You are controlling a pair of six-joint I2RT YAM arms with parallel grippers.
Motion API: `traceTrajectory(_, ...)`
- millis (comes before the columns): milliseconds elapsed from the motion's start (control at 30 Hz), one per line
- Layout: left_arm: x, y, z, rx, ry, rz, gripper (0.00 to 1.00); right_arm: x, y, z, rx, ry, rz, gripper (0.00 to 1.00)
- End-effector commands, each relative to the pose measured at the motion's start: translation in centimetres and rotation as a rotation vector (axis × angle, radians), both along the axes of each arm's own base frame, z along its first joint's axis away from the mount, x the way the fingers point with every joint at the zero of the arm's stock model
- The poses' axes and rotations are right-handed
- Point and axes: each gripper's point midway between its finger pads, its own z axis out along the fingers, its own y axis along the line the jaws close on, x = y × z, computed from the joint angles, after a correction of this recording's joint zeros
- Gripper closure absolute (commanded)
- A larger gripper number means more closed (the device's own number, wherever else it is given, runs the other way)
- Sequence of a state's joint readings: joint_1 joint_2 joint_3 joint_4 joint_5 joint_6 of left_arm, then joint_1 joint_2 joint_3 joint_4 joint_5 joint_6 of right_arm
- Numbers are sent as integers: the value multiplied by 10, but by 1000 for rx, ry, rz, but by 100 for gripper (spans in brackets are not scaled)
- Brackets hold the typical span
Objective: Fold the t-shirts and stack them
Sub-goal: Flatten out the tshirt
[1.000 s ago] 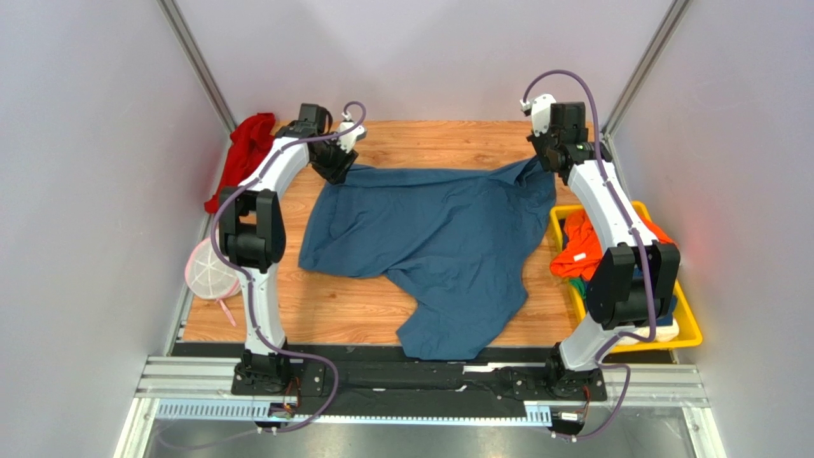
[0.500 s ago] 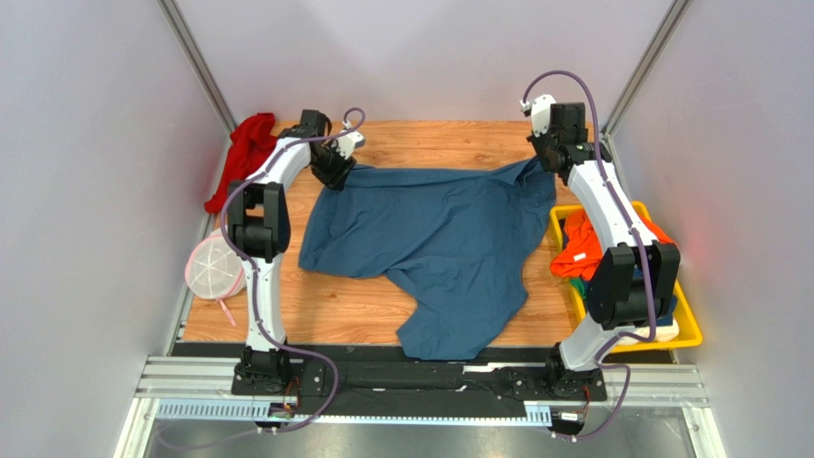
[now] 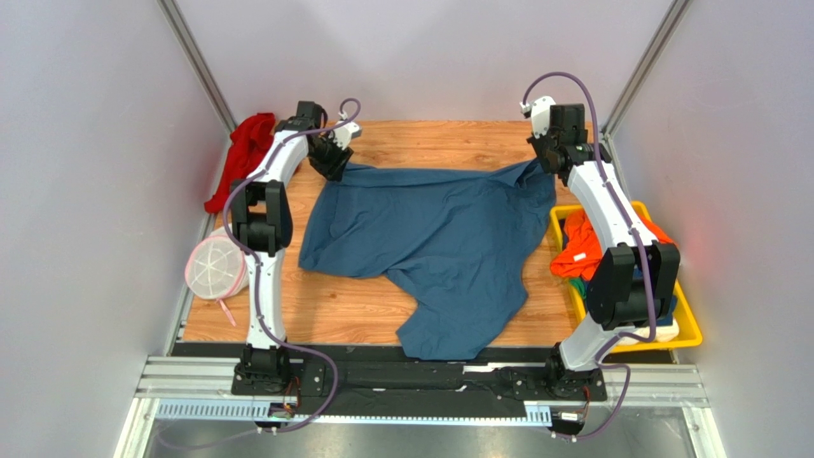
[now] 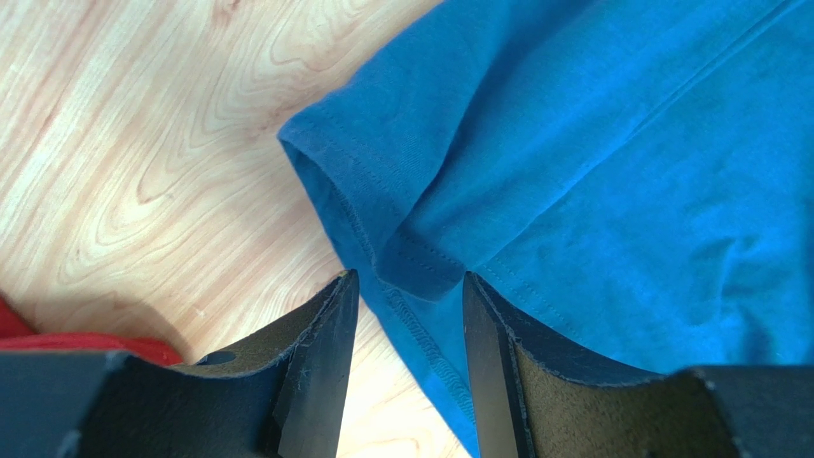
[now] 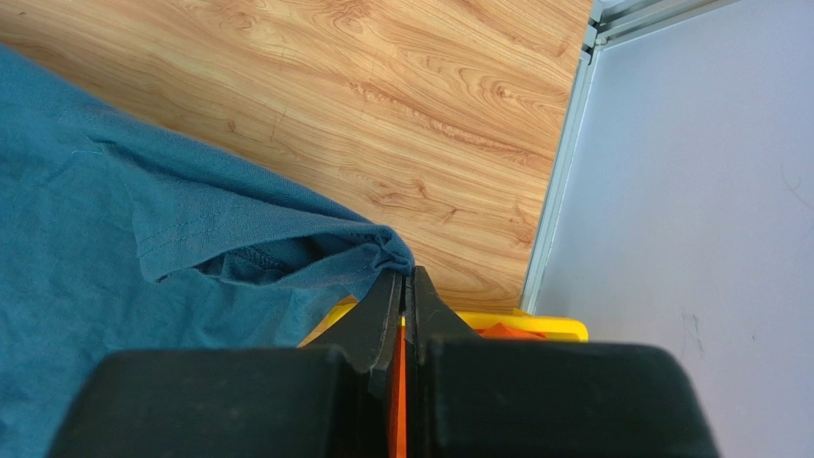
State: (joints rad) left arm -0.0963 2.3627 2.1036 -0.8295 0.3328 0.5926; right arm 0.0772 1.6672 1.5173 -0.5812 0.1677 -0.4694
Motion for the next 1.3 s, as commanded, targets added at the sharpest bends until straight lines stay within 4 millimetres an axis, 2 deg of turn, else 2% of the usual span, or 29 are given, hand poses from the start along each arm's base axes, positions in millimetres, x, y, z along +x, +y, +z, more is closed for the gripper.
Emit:
traceTrajectory(0,-1,-6,8,-26,8,-57,47,1,-5,31,-29,-85,-8,100)
traceTrajectory(300,-9,-9,-4,-31,83,-98,46,3,-9,39,-34,-104,-16,100)
traceTrajectory(667,-9,-11,-3,-29,82,-131,46,4,-19,50,-35,-128,-37,100)
traceTrajectory(900,-8,-21,-9,22,70,-178,48,2,-19,54,-34,-133,-35,100)
traceTrajectory(1267,0,-31,-1,1,42,-182,48,-4,-15,57,-8,-137,-25,100)
